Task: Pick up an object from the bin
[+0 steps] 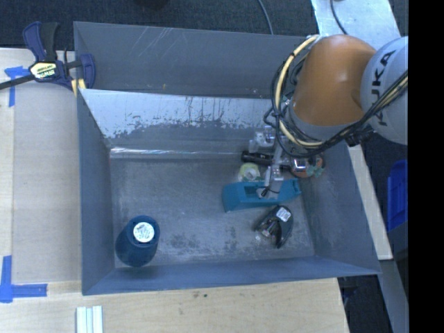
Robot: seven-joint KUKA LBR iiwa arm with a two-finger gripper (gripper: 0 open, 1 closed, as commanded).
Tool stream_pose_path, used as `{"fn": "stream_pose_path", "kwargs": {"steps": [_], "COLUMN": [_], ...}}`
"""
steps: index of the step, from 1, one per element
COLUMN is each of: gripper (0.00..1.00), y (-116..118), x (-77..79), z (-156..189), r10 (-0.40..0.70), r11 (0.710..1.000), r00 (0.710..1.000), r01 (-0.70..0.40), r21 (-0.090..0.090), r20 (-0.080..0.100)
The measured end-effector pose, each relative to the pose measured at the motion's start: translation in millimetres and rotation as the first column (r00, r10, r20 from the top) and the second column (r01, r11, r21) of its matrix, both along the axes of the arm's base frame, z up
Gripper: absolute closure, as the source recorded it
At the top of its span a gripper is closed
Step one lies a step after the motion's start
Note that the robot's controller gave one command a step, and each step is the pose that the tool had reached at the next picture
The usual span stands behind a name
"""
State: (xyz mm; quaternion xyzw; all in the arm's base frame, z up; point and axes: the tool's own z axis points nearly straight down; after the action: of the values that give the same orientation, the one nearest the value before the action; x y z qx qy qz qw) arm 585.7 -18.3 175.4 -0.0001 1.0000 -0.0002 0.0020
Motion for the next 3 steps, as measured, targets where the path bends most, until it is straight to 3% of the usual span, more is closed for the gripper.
{"fn": "stream_pose_path", "kwargs": {"steps": [1,2,3], "gripper": [0.0,0.0,1.0], "y": [0.0,-13.6,-11.3], "x": [0.0,-7.8,-7.2], "z": [-0.1,-79.3,-98.8], "r10": [0.0,0.157,0.098], "r11": [1.0,0.988,0.995], "r00": [1.0,0.988,0.995], "r01": [0.0,-0.157,-0.098], "r21": [0.0,-0.002,-0.001], "r20": [0.0,0.004,0.003]}}
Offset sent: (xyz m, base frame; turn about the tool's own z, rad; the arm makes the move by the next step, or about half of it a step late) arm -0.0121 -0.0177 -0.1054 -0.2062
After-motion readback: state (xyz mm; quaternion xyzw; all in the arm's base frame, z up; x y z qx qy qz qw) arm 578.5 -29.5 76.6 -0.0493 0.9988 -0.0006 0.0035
